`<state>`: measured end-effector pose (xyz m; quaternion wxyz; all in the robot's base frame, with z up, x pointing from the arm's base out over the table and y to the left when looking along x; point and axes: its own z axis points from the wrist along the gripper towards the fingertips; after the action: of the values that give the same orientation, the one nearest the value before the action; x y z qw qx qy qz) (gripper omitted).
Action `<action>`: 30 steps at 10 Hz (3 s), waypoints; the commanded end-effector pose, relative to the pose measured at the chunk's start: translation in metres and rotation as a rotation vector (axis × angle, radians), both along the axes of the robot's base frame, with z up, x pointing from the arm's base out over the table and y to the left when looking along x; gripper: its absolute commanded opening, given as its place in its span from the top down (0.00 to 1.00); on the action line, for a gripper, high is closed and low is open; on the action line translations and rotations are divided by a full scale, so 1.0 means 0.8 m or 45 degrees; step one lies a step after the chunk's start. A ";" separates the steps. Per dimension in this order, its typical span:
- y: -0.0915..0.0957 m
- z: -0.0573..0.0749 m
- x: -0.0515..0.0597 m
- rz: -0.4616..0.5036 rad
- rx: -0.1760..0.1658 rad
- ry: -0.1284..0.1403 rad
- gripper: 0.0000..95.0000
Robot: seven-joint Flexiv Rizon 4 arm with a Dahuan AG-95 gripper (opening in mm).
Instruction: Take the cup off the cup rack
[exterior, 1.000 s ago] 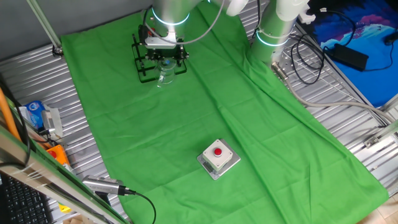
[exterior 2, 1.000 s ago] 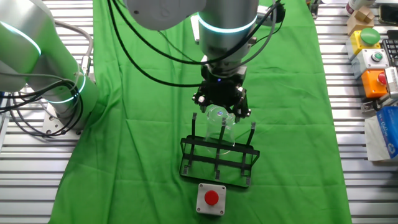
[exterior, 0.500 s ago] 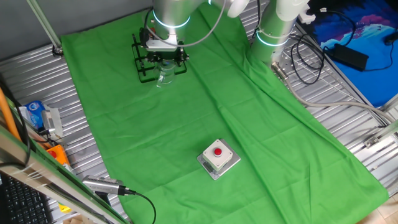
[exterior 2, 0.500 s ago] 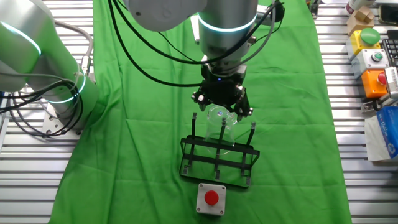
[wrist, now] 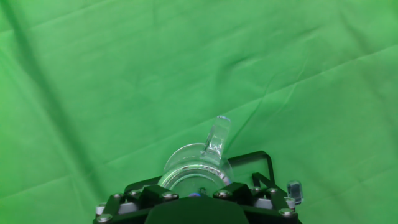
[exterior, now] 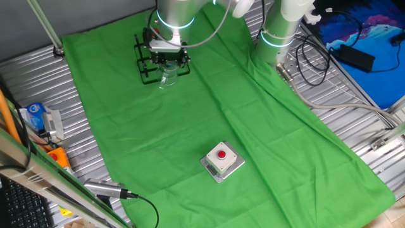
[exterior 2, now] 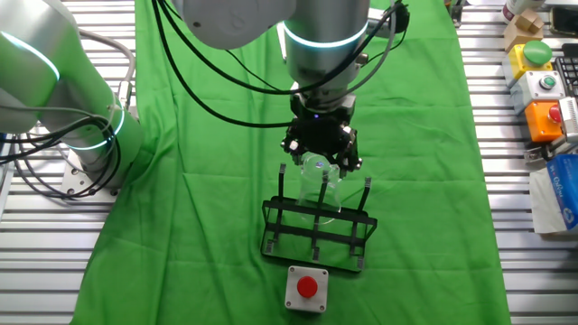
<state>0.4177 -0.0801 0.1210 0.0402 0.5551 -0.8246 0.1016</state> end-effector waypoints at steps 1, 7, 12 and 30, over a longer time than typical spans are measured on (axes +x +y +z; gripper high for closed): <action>-0.002 0.002 0.000 -0.040 0.015 -0.007 1.00; -0.005 0.034 0.005 -0.091 0.014 -0.009 1.00; 0.006 0.108 0.014 -0.187 0.052 -0.029 1.00; 0.050 0.107 0.067 -0.574 0.281 -0.068 1.00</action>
<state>0.4707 -0.0407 0.2050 -0.0226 0.3555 -0.9343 0.0142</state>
